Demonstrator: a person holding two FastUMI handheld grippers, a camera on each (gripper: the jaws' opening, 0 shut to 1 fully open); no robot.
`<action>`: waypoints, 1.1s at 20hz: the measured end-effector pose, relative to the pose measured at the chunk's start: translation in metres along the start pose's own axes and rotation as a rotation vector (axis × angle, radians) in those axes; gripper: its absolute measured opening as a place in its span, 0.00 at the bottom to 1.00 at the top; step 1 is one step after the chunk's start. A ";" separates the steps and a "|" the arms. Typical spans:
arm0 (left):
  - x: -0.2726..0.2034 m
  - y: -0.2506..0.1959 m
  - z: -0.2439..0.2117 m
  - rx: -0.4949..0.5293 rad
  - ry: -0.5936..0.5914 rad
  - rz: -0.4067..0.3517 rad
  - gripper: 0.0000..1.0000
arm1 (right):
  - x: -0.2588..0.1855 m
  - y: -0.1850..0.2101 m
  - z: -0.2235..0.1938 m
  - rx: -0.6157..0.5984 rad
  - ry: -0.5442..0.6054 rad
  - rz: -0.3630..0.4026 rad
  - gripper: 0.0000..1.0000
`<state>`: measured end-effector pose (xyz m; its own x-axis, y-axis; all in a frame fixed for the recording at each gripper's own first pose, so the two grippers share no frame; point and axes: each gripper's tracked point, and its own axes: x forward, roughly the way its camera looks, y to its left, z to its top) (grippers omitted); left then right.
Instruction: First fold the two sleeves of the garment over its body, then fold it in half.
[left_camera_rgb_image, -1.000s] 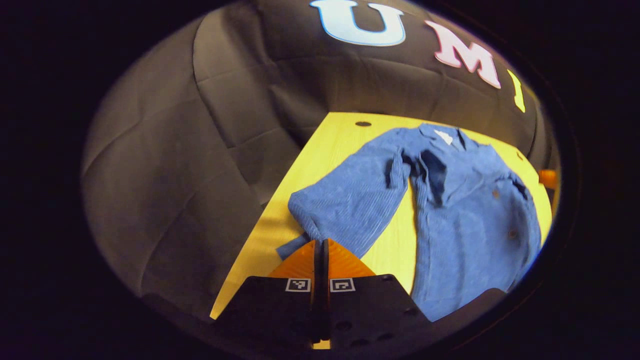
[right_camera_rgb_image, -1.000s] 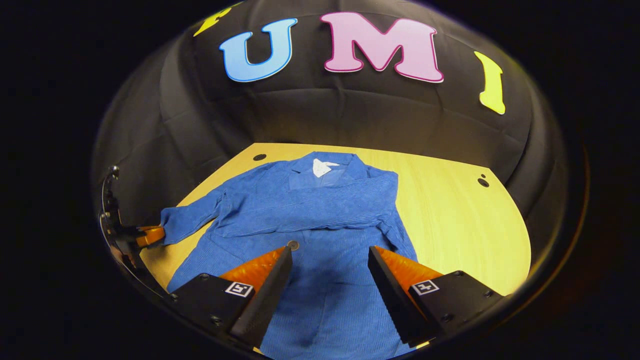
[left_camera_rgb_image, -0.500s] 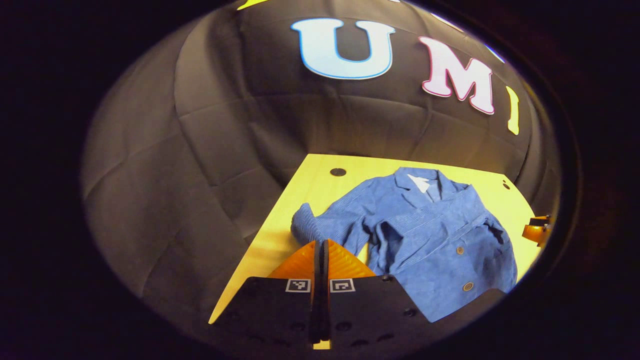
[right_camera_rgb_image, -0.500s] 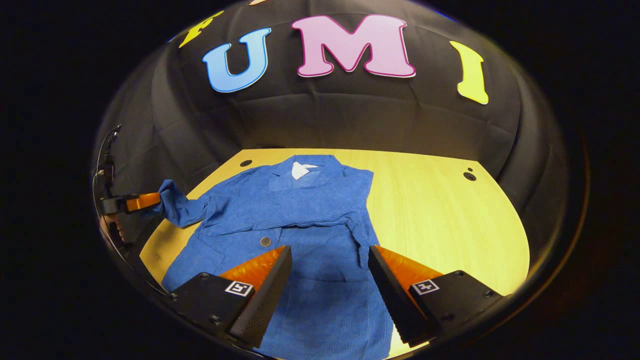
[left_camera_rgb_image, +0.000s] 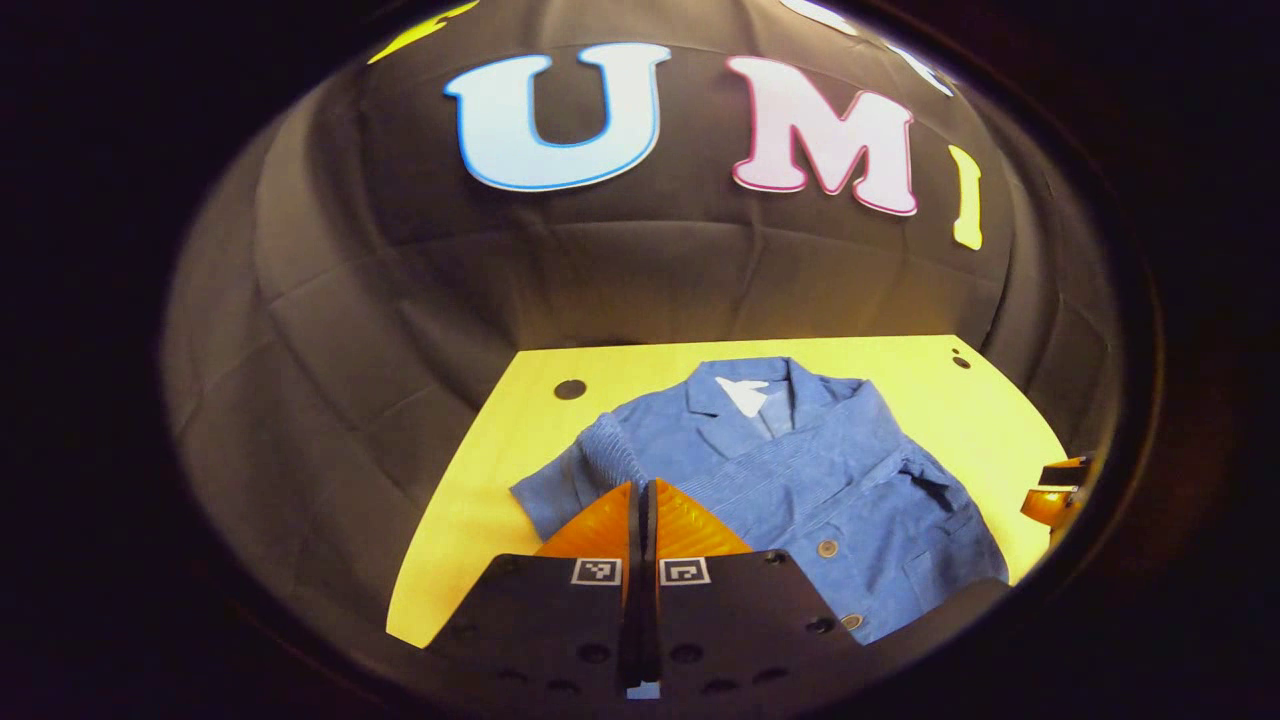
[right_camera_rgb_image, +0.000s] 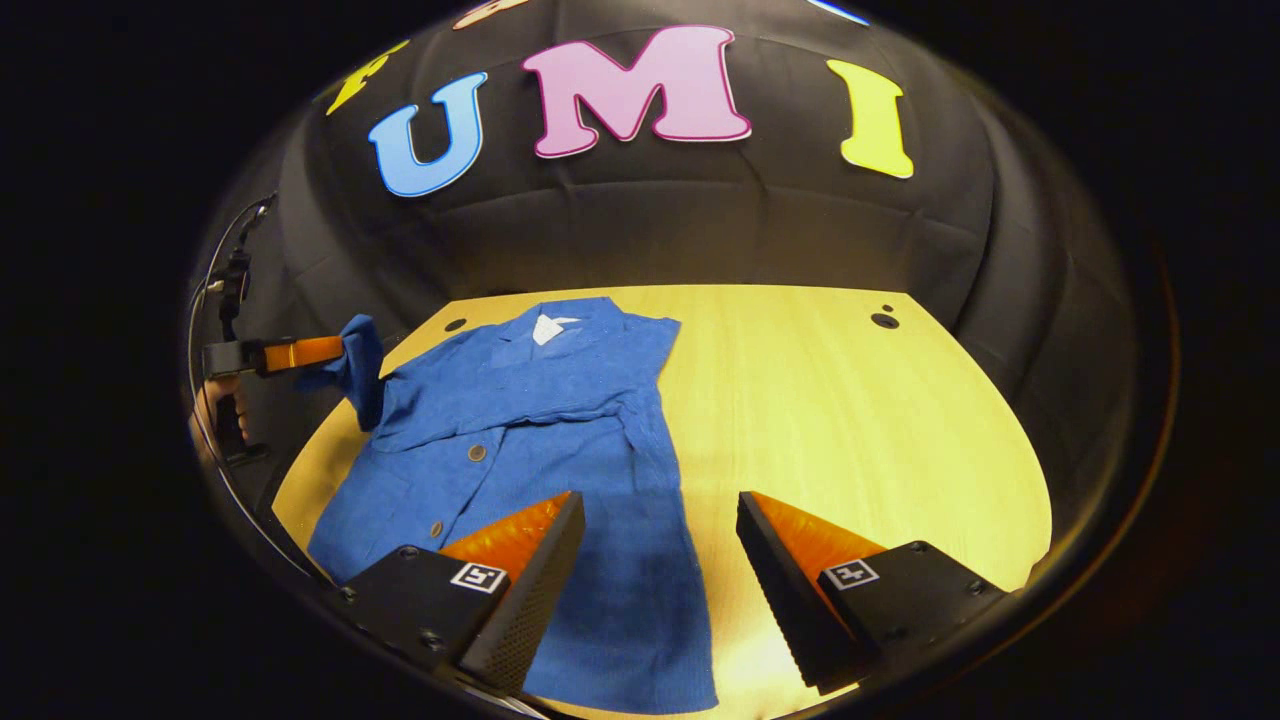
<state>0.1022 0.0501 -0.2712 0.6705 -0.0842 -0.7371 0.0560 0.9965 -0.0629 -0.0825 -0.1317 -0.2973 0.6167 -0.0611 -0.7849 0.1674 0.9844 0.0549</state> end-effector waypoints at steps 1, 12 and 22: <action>0.002 -0.012 0.004 0.011 -0.001 -0.012 0.00 | -0.003 -0.006 -0.002 0.010 0.000 -0.004 0.98; 0.041 -0.149 0.031 0.100 0.025 -0.176 0.00 | -0.033 -0.071 -0.025 0.078 -0.002 -0.082 0.98; 0.080 -0.228 0.025 0.143 0.096 -0.228 0.00 | -0.034 -0.105 -0.035 0.114 0.009 -0.091 0.99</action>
<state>0.1615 -0.1834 -0.2997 0.5557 -0.2993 -0.7756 0.3057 0.9412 -0.1442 -0.1480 -0.2272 -0.2983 0.5883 -0.1469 -0.7952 0.3090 0.9496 0.0532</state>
